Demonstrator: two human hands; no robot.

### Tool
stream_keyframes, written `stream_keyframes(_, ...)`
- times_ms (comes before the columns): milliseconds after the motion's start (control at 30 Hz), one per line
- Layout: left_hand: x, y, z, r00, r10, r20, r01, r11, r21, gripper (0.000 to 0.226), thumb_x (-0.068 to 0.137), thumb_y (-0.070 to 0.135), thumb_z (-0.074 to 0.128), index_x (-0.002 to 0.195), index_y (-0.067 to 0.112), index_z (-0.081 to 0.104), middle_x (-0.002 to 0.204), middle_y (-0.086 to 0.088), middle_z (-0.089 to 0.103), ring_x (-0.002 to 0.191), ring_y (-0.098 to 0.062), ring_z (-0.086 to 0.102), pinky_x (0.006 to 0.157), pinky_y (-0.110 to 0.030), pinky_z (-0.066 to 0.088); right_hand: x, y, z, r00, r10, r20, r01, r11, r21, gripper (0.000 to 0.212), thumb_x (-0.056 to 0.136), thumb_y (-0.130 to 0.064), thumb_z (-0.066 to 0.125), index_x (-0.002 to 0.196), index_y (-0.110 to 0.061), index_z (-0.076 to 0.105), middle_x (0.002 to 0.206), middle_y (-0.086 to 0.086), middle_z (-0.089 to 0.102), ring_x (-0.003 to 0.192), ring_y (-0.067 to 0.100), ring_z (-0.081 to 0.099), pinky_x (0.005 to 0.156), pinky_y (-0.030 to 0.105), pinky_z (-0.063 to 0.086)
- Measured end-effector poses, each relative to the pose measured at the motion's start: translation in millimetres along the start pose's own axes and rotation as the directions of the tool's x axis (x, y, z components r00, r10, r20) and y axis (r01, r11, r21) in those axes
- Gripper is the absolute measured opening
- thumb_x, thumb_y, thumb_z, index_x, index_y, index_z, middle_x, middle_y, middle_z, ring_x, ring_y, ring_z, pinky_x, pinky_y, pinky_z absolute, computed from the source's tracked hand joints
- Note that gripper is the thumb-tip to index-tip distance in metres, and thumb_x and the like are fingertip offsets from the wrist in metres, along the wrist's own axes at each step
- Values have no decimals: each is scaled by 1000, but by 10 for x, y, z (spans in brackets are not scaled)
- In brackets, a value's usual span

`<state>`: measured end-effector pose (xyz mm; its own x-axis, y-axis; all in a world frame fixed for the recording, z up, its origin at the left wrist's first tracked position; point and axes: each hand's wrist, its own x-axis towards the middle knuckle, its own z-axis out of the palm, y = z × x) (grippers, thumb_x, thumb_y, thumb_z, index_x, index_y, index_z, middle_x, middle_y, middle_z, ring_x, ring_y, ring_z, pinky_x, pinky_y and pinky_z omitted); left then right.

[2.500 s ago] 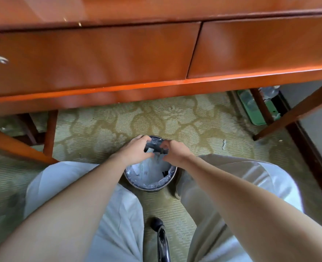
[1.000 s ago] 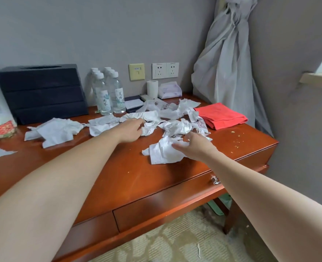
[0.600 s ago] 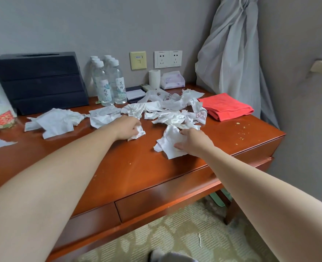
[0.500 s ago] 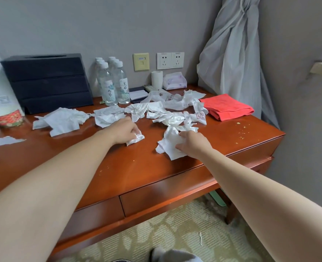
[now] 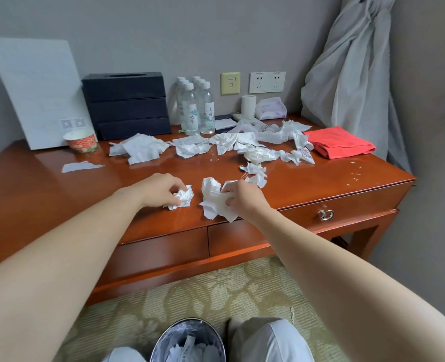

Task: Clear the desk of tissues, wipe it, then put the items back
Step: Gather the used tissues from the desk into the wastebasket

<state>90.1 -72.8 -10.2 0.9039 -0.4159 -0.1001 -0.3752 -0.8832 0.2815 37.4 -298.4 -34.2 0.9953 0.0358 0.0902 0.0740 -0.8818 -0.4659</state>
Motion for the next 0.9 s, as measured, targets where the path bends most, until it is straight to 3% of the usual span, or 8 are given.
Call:
stream_keyframes(100, -174, -135, 16, 999, -26, -46, 27, 1000, 17, 45, 88, 26, 72, 131, 18, 61, 127, -2, 58, 101, -14, 61, 93, -34, 52, 24, -117, 92, 999, -14, -34, 15, 1000, 19, 40, 88, -4, 55, 123, -21, 64, 113, 7, 48, 95, 29, 56, 81, 32, 48)
stream_keyframes(167, -265, -225, 7, 999, -24, -30, 24, 1000, 10, 38, 86, 26, 74, 122, 14, 66, 123, 0, 52, 97, -15, 60, 93, -34, 52, 70, -146, 119, 1000, 0, 9, 0, 1000, 3, 41, 87, -7, 58, 126, -19, 61, 120, 10, 53, 108, 32, 55, 89, 35, 48)
stream_keyframes(267, -366, -324, -41, 998, -15, 68, 14, 1000, 11, 19, 86, 18, 73, 102, 16, 63, 106, -1, 48, 83, -17, 54, 82, -30, 47, 110, -149, 140, 998, 48, 41, -49, 999, 18, 41, 86, -12, 58, 127, -18, 61, 116, 13, 63, 115, 33, 52, 83, 34, 48)
stream_keyframes(300, -379, -342, -45, 997, -14, 78, 13, 1000, 12, 25, 86, 16, 71, 110, 16, 65, 104, -2, 48, 84, -15, 51, 81, -29, 44, 110, -153, 150, 998, 56, 28, -57, 998, 33, 43, 86, -13, 59, 129, -19, 60, 116, 14, 64, 114, 32, 54, 81, 33, 48)
stream_keyframes(433, -410, -328, -4, 998, -38, -44, 39, 999, 17, 41, 91, 22, 68, 131, 20, 61, 124, 0, 57, 101, -14, 58, 92, -32, 50, 82, -267, 213, 1000, 20, -15, -20, 1000, 19, 40, 87, -10, 56, 125, -19, 63, 114, 12, 67, 102, 32, 61, 69, 29, 42)
stream_keyframes(600, -560, -315, 76, 985, -68, -157, 76, 996, 44, 34, 88, 31, 71, 121, 20, 68, 106, 1, 64, 92, -15, 59, 82, -31, 52, -8, -461, 266, 1000, -5, -14, 6, 1000, 20, 34, 84, -3, 48, 105, -16, 71, 100, 11, 68, 87, 30, 60, 65, 30, 41)
stream_keyframes(767, -872, -267, 160, 977, -82, -199, 87, 996, 14, 21, 87, 28, 71, 106, 20, 72, 91, 5, 65, 88, -16, 63, 81, -35, 54, -242, -612, 323, 999, -23, -30, 25, 998, 50, 30, 87, -4, 49, 105, -13, 71, 98, 11, 68, 93, 31, 62, 72, 35, 51)
stream_keyframes(900, -1151, -239, 230, 971, -90, -222, 88, 996, -18, 16, 86, 29, 70, 102, 24, 71, 89, 8, 64, 87, -15, 63, 78, -35, 53, -472, -690, 335, 998, -59, -20, 61, 994, 87, 32, 91, -6, 47, 112, -13, 70, 99, 9, 66, 91, 28, 60, 68, 32, 48)
